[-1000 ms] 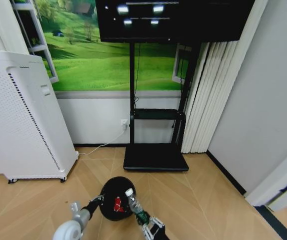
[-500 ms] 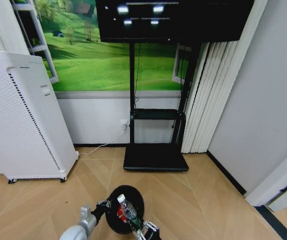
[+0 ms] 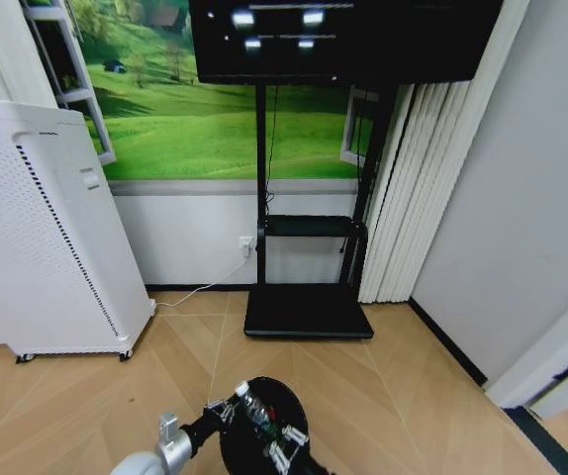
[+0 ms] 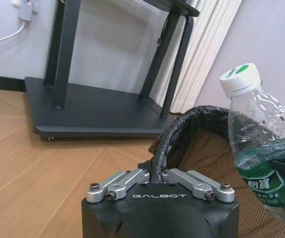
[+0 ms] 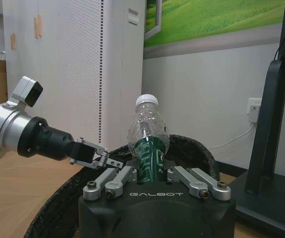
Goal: Pick up the trash bin and place the garbage on the floor into it.
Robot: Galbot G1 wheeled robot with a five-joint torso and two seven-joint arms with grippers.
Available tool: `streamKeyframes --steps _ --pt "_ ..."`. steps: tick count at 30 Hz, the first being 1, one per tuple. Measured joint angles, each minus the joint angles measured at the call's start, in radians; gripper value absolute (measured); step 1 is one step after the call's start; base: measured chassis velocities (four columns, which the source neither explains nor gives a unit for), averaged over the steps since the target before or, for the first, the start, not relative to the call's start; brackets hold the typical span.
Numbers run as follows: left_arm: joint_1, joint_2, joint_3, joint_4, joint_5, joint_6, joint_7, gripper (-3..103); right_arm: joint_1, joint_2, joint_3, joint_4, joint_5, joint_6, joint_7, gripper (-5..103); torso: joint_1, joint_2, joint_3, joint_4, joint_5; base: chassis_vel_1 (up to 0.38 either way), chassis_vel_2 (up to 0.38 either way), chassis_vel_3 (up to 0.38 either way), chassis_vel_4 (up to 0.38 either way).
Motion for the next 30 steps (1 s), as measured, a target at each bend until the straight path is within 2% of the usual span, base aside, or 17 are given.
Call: streamKeyframes --steps 3,5,6,9,11,12,15,16,18,19,20,22,24,25,26,28,30 --pt "0.0 -0.007 -0.007 0.004 -0.009 -0.004 -0.006 4 -0.003 -0.015 0.014 0.004 0.001 0.002 0.001 19 0.0 0.0 0.0 -0.0002 0.0 0.0 0.0 0.0 0.0" --pt "-0.007 -0.013 -0.006 0.009 -0.021 -0.007 -0.015 4 -0.008 -0.019 0.018 0.004 -0.014 0.008 -0.007 30 0.0 0.0 0.0 -0.0002 0.0 0.0 0.0 0.0 0.0" --pt "-0.007 -0.013 -0.006 0.009 -0.021 -0.007 -0.015 4 -0.008 -0.019 0.018 0.004 -0.014 0.008 -0.007 30 0.0 0.0 0.0 -0.0002 0.0 0.0 0.0 0.0 0.0" --pt "-0.016 -0.016 -0.004 0.016 -0.031 -0.01 -0.024 4 -0.013 -0.022 0.02 0.004 -0.02 0.011 -0.011 41 0.0 0.0 0.0 -0.0003 0.0001 0.0 0.0 0.0 0.0" --pt "-0.02 -0.017 0.0 0.018 -0.046 -0.011 -0.029 4 -0.016 -0.022 0.021 0.003 -0.021 0.013 -0.011 51 0.0 0.0 0.0 -0.0003 0.0002 0.0 0.0 0.0 0.0" --pt "-0.02 -0.017 0.0 0.018 -0.046 -0.011 -0.029 4 -0.016 -0.022 0.021 0.003 -0.021 0.013 -0.011 51 0.0 0.0 0.0 -0.0003 0.0002 0.0 0.0 0.0 0.0" --pt "-0.02 -0.018 0.008 0.02 -0.056 -0.011 -0.032 4 -0.019 -0.022 0.024 0.002 -0.019 0.015 -0.013 68 0.0 0.0 0.0 -0.0002 0.0001 0.0 0.0 0.0 0.0" --pt "-0.02 -0.018 0.008 0.02 -0.056 -0.011 -0.032 4 -0.019 -0.022 0.024 0.002 -0.019 0.015 -0.013 68 0.0 0.0 0.0 -0.0002 0.0001 0.0 0.0 0.0 0.0" --pt "-0.022 -0.018 0.009 0.023 -0.058 -0.011 -0.037 4 -0.022 -0.022 0.029 0.003 -0.012 0.024 -0.013 79 0.0 0.0 0.0 -0.0002 0.0001 0.0 0.0 0.0 0.0" --pt "-0.022 -0.018 0.009 0.023 -0.058 -0.011 -0.037 4 -0.022 -0.022 0.029 0.003 -0.012 0.024 -0.013 79 0.0 0.0 0.0 -0.0002 0.0001 0.0 0.0 0.0 0.0" --pt "-0.024 -0.019 0.009 0.024 -0.061 -0.011 -0.041 4 -0.024 -0.021 0.032 0.007 -0.008 0.032 -0.014 84 0.0 0.0 0.0 -0.0003 0.0002 0.0 0.0 0.0 0.0" --pt "-0.025 -0.021 0.007 0.026 -0.066 -0.011 -0.052 4 -0.027 -0.02 0.039 0.012 -0.001 0.038 -0.014 84 0.0 0.0 0.0 -0.0003 0.0001 0.0 0.0 0.0 0.0" --pt "-0.03 -0.029 -0.008 0.029 -0.095 -0.017 -0.11 4 -0.041 -0.016 0.08 0.044 0.031 0.042 -0.018 98 0.0 0.0 0.0 -0.0003 0.0001 0.0 0.0 0.0 0.0" --pt "-0.033 -0.034 -0.021 0.027 -0.115 -0.019 -0.166 4 -0.047 -0.018 0.106 0.065 0.061 0.037 -0.026 99 0.0 0.0 0.0 -0.0004 -0.0002 0.0 0.0 0.0 0.0" --pt "-0.033 -0.034 -0.021 0.027 -0.115 -0.019 -0.166 4 -0.047 -0.018 0.106 0.065 0.061 0.037 -0.026 99 0.0 0.0 0.0 -0.0004 -0.0002 0.0 0.0 0.0 0.0" --pt "-0.038 -0.037 -0.059 0.013 -0.139 -0.019 -0.258 4 -0.049 -0.028 0.15 0.097 0.112 0.031 -0.028 100 0.0 0.0 0.0 -0.0002 0.0002 0.0 0.0 0.0 0.0" --pt "-0.039 -0.036 -0.076 0.004 -0.155 -0.018 -0.285 4 -0.044 -0.032 0.165 0.111 0.135 0.028 -0.024 100 0.0 0.0 0.0 -0.0001 0.0001 0.0 0.0 0.0 0.0"
